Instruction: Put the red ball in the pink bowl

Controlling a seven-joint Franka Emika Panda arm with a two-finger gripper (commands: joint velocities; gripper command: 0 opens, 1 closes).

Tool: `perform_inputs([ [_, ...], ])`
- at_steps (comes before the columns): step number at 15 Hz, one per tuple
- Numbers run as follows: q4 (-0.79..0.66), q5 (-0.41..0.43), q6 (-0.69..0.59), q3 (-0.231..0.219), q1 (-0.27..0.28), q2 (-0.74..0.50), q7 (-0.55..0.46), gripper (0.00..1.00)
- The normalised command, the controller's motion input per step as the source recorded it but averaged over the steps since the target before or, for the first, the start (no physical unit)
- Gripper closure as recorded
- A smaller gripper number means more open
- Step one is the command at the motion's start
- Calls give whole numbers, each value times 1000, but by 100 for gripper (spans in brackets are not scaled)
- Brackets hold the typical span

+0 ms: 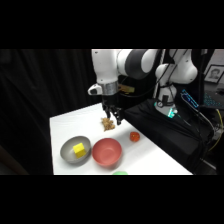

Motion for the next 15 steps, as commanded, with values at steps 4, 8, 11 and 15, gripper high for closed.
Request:
perform_inputs([
  [4,-32,18,11,22,-22,-41,12,0],
  [8,-215,3,100,36,3,-233,116,0],
  [11,-360,-63,193,39,32,-339,234,0],
  [15,-391,-77,246,42,43,-301,241,0],
])
